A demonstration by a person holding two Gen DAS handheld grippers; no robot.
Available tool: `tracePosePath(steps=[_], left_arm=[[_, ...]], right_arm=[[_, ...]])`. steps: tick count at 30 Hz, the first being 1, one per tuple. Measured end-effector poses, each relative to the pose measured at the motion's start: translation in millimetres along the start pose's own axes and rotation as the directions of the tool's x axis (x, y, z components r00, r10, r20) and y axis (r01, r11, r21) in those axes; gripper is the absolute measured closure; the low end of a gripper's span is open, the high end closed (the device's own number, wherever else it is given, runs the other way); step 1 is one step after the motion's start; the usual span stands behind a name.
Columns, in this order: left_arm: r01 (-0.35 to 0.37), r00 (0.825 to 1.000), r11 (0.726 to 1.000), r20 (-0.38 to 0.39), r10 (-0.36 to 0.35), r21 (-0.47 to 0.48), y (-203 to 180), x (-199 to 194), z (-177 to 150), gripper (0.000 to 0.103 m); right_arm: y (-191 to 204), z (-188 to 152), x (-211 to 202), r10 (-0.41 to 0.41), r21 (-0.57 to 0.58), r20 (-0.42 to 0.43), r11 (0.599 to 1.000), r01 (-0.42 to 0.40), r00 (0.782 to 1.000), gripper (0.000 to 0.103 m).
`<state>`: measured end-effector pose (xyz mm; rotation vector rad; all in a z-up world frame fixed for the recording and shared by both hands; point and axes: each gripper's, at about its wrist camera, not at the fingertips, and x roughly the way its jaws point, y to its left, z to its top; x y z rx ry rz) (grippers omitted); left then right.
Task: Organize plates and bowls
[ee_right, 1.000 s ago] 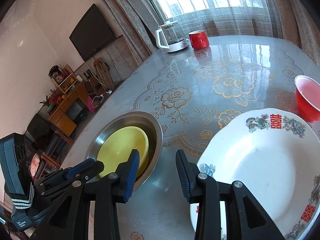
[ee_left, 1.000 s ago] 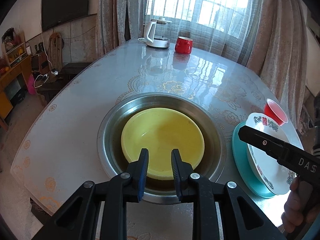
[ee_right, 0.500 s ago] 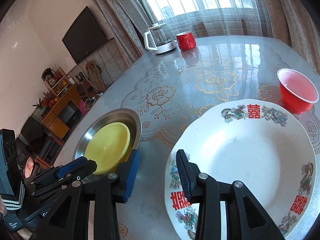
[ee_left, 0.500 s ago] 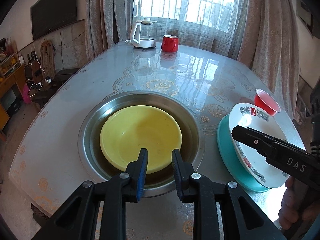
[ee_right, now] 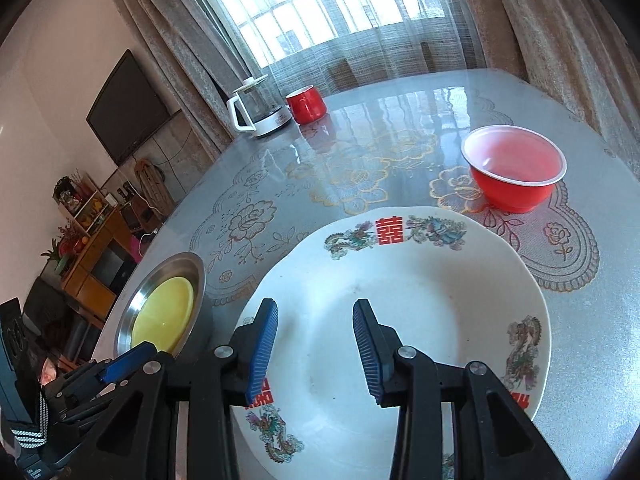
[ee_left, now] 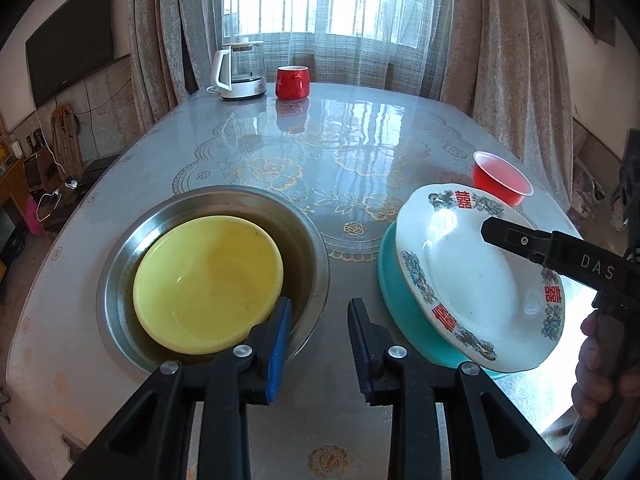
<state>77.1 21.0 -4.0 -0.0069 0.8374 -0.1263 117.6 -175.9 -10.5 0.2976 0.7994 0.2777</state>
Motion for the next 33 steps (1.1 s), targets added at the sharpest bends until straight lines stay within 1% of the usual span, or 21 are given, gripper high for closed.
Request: tracePosePath(steps=[10, 14, 17, 19, 20, 21, 24, 26, 33], left_arm=[[0.027, 1.000, 0.998, -0.017, -0.026, 0.058, -28, 9, 4, 0.072], [0.034, 0.999, 0.996, -0.022, -0.032, 0.081, -39, 11, 5, 0.070], [0.039, 0.999, 0.995, -0.024, -0.037, 0.097, -47, 13, 8, 0.068], [0.044, 0.999, 0.993, -0.024, -0.041, 0.107, -52, 14, 10, 0.068], [0.046, 0.999, 0.993, -0.025, -0.043, 0.111, -55, 14, 11, 0.067], [0.049, 0.999, 0.992, -0.025, -0.047, 0.114, -57, 15, 13, 0.067], [0.055, 0.998, 0.991, -0.018, -0.053, 0.124, -64, 15, 18, 0.066], [0.060, 0.998, 0.990, -0.016, -0.059, 0.126, -67, 15, 22, 0.065], [0.067, 0.997, 0.991, -0.035, -0.064, 0.117, -76, 23, 31, 0.064]], right_arm=[[-44, 5, -17, -0.071, 0.091, 0.037, 0.994, 0.067, 0.997, 0.063], [-60, 4, -25, -0.095, 0.125, 0.052, 0.988, 0.088, 0.994, 0.063], [-73, 4, -31, -0.112, 0.155, 0.062, 0.983, 0.101, 0.992, 0.063], [-79, 4, -35, -0.101, 0.169, 0.077, 0.982, 0.087, 0.992, 0.063], [-82, 5, -38, -0.117, 0.175, 0.078, 0.979, 0.102, 0.990, 0.063], [-84, 5, -40, -0.130, 0.178, 0.084, 0.977, 0.114, 0.988, 0.063], [-90, 6, -47, -0.123, 0.189, 0.097, 0.977, 0.103, 0.988, 0.063], [-94, 6, -49, -0.145, 0.190, 0.101, 0.974, 0.124, 0.984, 0.063], [-111, 2, -53, -0.169, 0.230, 0.093, 0.962, 0.144, 0.981, 0.063]])
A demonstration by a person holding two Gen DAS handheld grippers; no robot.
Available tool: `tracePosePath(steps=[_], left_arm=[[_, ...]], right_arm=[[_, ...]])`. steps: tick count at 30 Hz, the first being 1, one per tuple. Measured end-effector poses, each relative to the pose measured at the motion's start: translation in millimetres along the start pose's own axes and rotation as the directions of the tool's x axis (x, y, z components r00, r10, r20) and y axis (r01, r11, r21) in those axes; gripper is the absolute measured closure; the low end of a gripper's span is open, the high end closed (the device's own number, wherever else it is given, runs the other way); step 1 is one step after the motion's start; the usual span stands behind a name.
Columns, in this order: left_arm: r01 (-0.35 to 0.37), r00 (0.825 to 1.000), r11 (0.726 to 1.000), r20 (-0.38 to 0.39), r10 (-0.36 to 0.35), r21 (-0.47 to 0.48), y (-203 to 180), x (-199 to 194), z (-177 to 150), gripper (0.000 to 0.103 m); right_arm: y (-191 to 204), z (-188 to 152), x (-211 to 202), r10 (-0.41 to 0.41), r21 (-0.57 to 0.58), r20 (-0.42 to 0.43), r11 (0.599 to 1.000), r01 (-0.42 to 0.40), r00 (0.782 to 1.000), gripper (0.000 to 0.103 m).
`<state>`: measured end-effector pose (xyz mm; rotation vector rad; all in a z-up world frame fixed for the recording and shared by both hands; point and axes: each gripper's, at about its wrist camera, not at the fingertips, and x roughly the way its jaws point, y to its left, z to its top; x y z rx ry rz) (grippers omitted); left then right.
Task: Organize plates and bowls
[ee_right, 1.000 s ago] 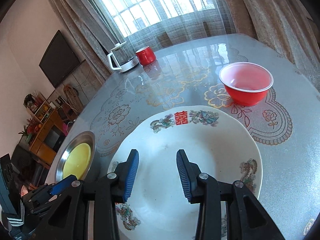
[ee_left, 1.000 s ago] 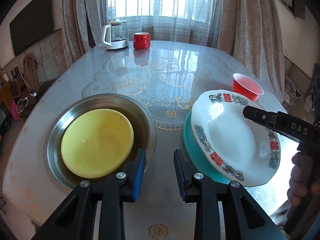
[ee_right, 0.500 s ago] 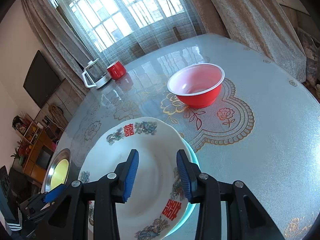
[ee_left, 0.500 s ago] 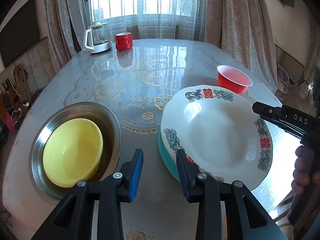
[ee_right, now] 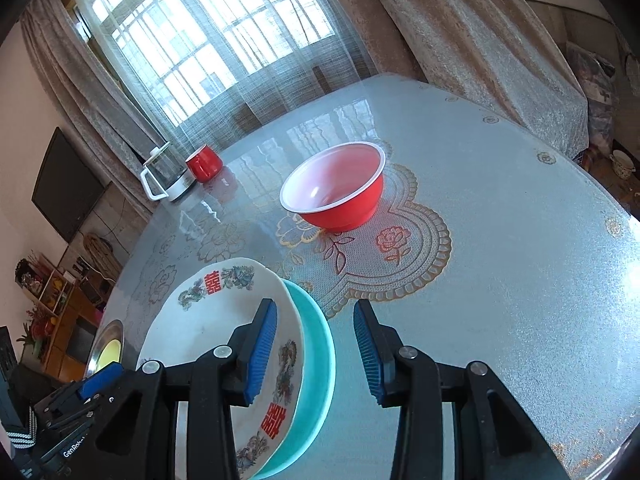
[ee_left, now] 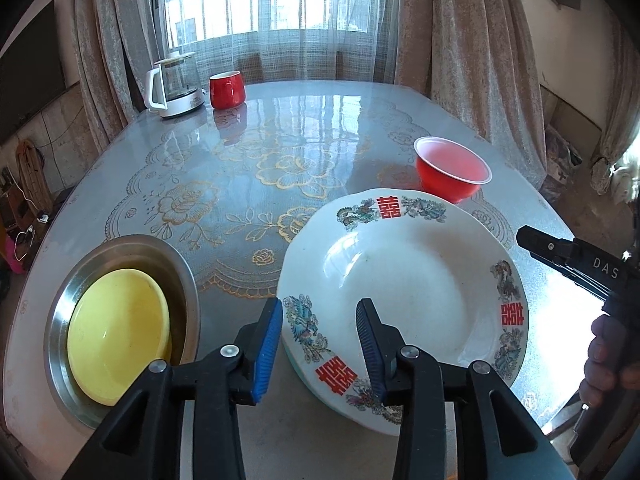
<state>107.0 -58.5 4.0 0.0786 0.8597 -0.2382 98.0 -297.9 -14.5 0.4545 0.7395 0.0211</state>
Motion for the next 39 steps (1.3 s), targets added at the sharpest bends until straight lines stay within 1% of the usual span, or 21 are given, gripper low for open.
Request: tracePosePath(steps=[6, 9, 11, 14, 18, 20, 23, 28, 31, 33, 36, 39], left_arm=[[0.005, 1.000, 1.000, -0.021, -0.006, -0.018, -1, 9, 9, 0.064], [0.033, 0.999, 0.999, -0.024, -0.034, -0.029, -2, 12, 15, 0.064], [0.033, 0.999, 0.999, -0.010, -0.033, -0.020, -4, 13, 20, 0.064], [0.053, 0.999, 0.998, 0.002, -0.054, 0.016, -13, 16, 29, 0.064], [0.111, 0.994, 0.993, 0.001, -0.111, 0.034, -25, 22, 43, 0.053], [0.126, 0.992, 0.991, 0.003, -0.126, 0.035, -31, 26, 53, 0.053], [0.147, 0.989, 0.989, 0.013, -0.147, 0.020, -38, 33, 69, 0.053], [0.201, 0.979, 0.980, -0.031, -0.201, -0.009, -52, 55, 98, 0.053], [0.230, 0.971, 0.972, -0.062, -0.233, -0.047, -57, 71, 113, 0.053], [0.239, 0.967, 0.969, -0.078, -0.244, -0.070, -61, 82, 122, 0.053], [0.254, 0.961, 0.963, -0.086, -0.262, -0.094, -68, 97, 134, 0.053], [0.243, 0.964, 0.965, -0.084, -0.251, -0.096, -73, 112, 144, 0.053]], right_arm=[[-11, 2, 1, -0.015, 0.024, -0.003, 1.000, 0.015, 1.000, 0.063], [-18, 2, 2, -0.024, 0.038, -0.007, 0.999, 0.024, 1.000, 0.063], [-22, 3, 3, -0.029, 0.047, -0.008, 0.998, 0.029, 1.000, 0.063], [-27, 6, 5, -0.032, 0.062, -0.009, 0.998, 0.033, 0.999, 0.063], [-36, 13, 9, -0.041, 0.084, -0.017, 0.996, 0.042, 0.999, 0.063], [-39, 17, 11, -0.054, 0.092, -0.013, 0.994, 0.055, 0.998, 0.063], [-44, 26, 16, -0.045, 0.101, -0.017, 0.994, 0.047, 0.999, 0.063], [-47, 46, 24, -0.045, 0.113, -0.011, 0.993, 0.046, 0.999, 0.063], [-48, 59, 31, -0.038, 0.109, -0.009, 0.993, 0.039, 0.999, 0.066], [-49, 68, 37, -0.031, 0.111, -0.012, 0.993, 0.032, 0.999, 0.068], [-52, 78, 49, -0.022, 0.125, -0.027, 0.992, 0.025, 0.999, 0.068], [-52, 87, 58, -0.019, 0.128, -0.028, 0.992, 0.023, 0.999, 0.068]])
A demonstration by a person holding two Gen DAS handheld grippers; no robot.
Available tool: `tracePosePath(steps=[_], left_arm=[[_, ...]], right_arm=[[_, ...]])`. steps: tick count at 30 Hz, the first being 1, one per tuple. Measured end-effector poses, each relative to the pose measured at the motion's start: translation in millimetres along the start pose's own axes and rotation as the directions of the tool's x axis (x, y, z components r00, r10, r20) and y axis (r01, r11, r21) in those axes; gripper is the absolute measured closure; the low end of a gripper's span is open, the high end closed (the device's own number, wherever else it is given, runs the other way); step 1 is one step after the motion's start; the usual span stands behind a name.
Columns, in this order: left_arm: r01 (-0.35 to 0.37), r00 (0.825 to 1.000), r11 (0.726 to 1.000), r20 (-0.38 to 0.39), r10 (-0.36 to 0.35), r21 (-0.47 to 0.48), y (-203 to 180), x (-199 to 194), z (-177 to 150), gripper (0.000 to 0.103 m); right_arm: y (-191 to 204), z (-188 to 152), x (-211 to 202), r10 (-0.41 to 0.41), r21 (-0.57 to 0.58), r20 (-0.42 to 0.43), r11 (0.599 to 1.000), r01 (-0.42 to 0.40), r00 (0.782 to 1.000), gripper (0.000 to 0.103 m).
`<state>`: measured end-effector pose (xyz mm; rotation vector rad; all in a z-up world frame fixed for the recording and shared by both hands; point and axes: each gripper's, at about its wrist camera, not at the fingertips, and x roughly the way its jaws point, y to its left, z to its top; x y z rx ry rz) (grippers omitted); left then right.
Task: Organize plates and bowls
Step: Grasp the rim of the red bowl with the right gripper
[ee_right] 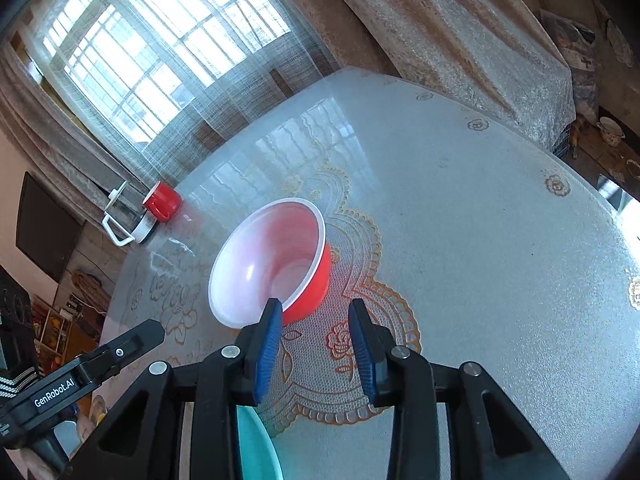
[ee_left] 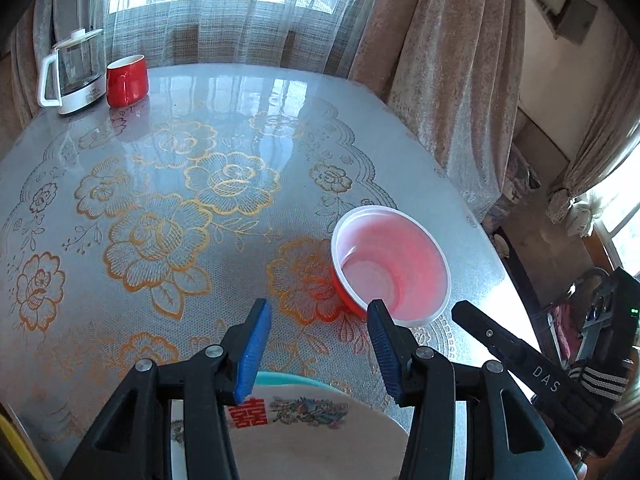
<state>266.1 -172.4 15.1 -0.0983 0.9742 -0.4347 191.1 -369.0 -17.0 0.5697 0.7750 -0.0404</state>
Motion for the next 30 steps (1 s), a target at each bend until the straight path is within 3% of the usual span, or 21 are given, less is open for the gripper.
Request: tracePosePath(steps=[8, 19, 24, 28, 30], left_arm=[[-0.017, 1.000, 1.000, -0.017, 0.017, -0.009, 4, 26, 10, 0.053], [0.043, 0.998, 0.995, -0.042, -0.047, -0.085, 22, 33, 19, 0.055], [0.059, 0.997, 0.996, -0.049, -0.062, -0.064, 14, 36, 25, 0.058], [0.047, 0.995, 0.999, -0.089, -0.048, -0.017, 4, 50, 25, 0.060], [0.053, 0.993, 0.999, -0.105, -0.054, -0.005, 0, 54, 22, 0.069]], right_arm=[[-5, 16, 13, 0.019, 0.029, 0.002, 0.999, -0.019, 1.000, 0.068], [-10, 26, 18, 0.030, 0.034, 0.000, 0.999, -0.030, 1.000, 0.069], [-11, 27, 25, 0.028, 0.047, -0.018, 0.999, -0.027, 0.999, 0.075], [-5, 23, 33, 0.010, 0.017, -0.048, 1.000, -0.009, 0.999, 0.088], [0, 21, 35, 0.010, -0.005, -0.053, 1.000, -0.010, 0.999, 0.090]])
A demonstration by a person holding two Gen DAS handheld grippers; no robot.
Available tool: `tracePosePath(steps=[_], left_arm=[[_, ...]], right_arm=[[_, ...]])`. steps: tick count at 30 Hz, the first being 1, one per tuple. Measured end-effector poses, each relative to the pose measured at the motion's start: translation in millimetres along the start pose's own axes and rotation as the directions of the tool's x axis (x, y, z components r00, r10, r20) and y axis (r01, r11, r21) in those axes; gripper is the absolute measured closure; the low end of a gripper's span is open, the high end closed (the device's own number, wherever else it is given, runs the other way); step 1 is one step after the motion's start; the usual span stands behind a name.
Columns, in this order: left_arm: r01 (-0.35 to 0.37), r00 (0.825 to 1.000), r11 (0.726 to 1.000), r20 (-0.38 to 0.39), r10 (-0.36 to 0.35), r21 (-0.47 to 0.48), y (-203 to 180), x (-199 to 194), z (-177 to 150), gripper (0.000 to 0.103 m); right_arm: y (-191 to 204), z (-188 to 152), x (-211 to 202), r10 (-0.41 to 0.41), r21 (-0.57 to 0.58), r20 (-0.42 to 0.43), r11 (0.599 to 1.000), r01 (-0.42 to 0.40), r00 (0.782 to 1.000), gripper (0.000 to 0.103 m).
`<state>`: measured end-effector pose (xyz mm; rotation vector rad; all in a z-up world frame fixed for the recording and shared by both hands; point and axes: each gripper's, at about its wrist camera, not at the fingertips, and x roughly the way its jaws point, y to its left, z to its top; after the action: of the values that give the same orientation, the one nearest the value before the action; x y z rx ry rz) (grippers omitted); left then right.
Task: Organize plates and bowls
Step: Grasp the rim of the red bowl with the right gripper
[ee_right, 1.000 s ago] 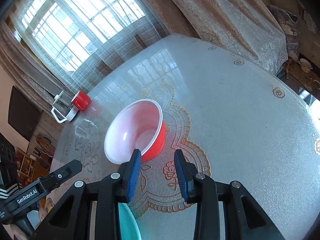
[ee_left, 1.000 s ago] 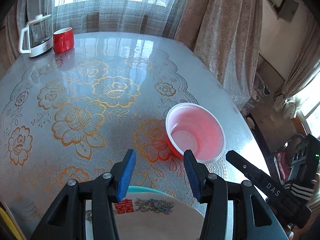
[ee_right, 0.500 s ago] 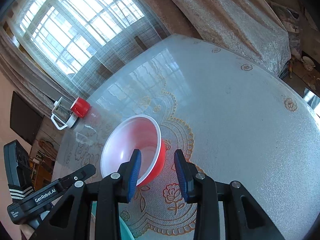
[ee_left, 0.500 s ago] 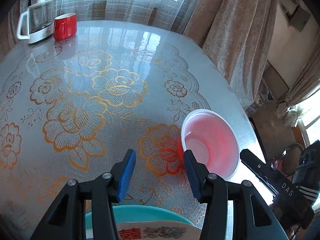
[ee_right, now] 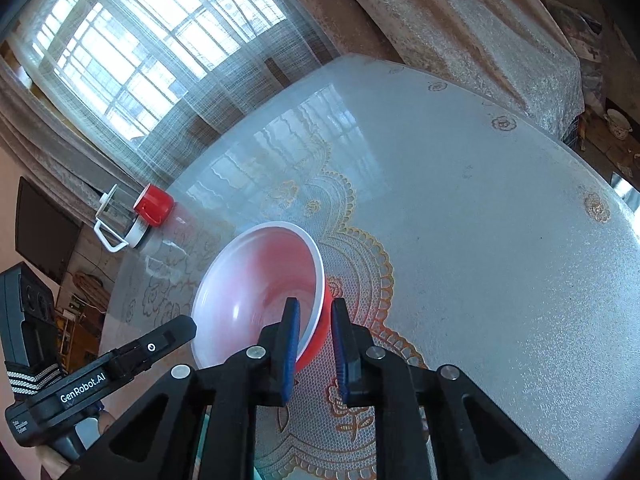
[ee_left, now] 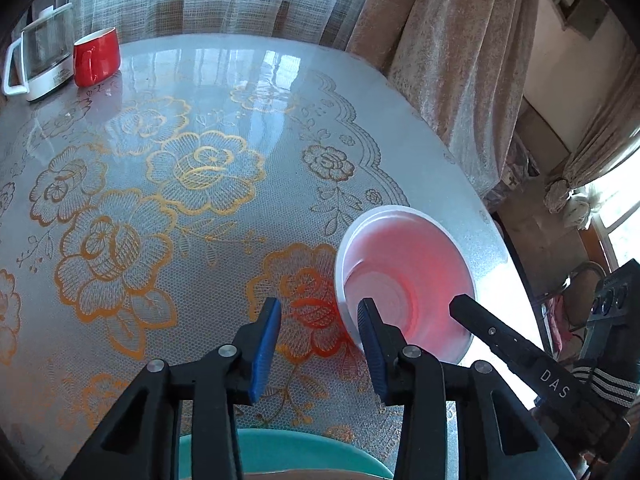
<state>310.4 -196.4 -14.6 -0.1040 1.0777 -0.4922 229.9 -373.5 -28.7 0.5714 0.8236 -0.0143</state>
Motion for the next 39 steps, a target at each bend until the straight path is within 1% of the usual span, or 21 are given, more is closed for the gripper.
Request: tracePosePath(steps=[5, 8, 13, 17, 18, 19, 22, 23, 25, 27, 28, 29, 30, 31, 34, 39], left_arm=[[0.016, 1.000, 0.999, -0.004, -0.016, 0.030, -7, 0, -6, 0.085], [0.004, 1.000, 1.000, 0.014, -0.004, 0.026, -4, -10, -8, 0.085], [0.006, 1.000, 1.000, 0.011, -0.006, -0.020, 14, -18, -7, 0.085], [-0.020, 1.000, 0.999, -0.003, 0.020, -0.047, 25, -14, -10, 0.085], [-0.013, 1.000, 0.998, -0.007, 0.012, -0.059, 28, -14, -11, 0.084], [-0.001, 1.000, 0.998, -0.006, 0.001, -0.067, 30, -15, -12, 0.083], [0.019, 1.000, 0.996, 0.005, -0.019, -0.084, 35, -19, -13, 0.076], [0.030, 1.000, 0.995, 0.004, -0.029, -0.096, 37, -20, -14, 0.072], [0.043, 0.999, 0.993, 0.002, -0.043, -0.113, 40, -21, -15, 0.071], [0.035, 0.999, 0.994, -0.002, -0.035, -0.101, 39, -20, -16, 0.074], [0.030, 1.000, 0.996, -0.002, -0.030, -0.085, 36, -21, -17, 0.074], [0.036, 0.999, 0.997, 0.004, -0.036, -0.065, 32, -22, -18, 0.079], [0.042, 0.999, 0.998, 0.011, -0.041, -0.046, 28, -25, -20, 0.084], [0.043, 0.999, 0.999, 0.022, -0.042, -0.027, 23, -29, -20, 0.084], [0.012, 0.998, 1.000, 0.056, -0.012, 0.002, 15, -37, -24, 0.084], [0.028, 0.997, 0.999, 0.072, -0.026, -0.025, 20, -48, -28, 0.084]], right_arm=[[2, 0, 0, 0.005, 0.008, -0.008, 1.000, -0.005, 1.000, 0.090], [7, 1, 3, 0.023, 0.010, -0.028, 1.000, -0.023, 0.999, 0.090], [16, -3, 16, 0.046, 0.009, -0.082, 0.999, -0.045, 0.996, 0.090], [21, -5, 21, 0.079, 0.010, -0.101, 0.997, -0.078, 0.992, 0.087], [21, -5, 22, 0.082, 0.014, -0.104, 0.997, -0.081, 0.991, 0.083], [20, -5, 21, 0.083, 0.016, -0.105, 0.997, -0.082, 0.991, 0.079], [16, -6, 15, 0.081, 0.022, -0.089, 0.997, -0.079, 0.993, 0.075], [14, -6, 13, 0.083, 0.030, -0.083, 0.996, -0.081, 0.993, 0.075], [13, -5, 10, 0.087, 0.042, -0.069, 0.996, -0.085, 0.994, 0.075], [13, -7, 8, 0.083, 0.039, -0.061, 0.996, -0.080, 0.995, 0.075], [14, -8, 8, 0.076, 0.032, -0.062, 0.997, -0.074, 0.995, 0.079], [15, -10, 8, 0.073, 0.027, -0.062, 0.997, -0.071, 0.995, 0.082], [17, -11, 9, 0.070, 0.022, -0.064, 0.997, -0.069, 0.995, 0.087], [20, -12, 9, 0.068, 0.015, -0.067, 0.998, -0.067, 0.995, 0.092], [27, -14, 7, 0.056, -0.004, -0.056, 0.998, -0.056, 0.997, 0.092], [33, -15, 0, 0.068, -0.011, -0.052, 0.998, -0.069, 0.996, 0.092]])
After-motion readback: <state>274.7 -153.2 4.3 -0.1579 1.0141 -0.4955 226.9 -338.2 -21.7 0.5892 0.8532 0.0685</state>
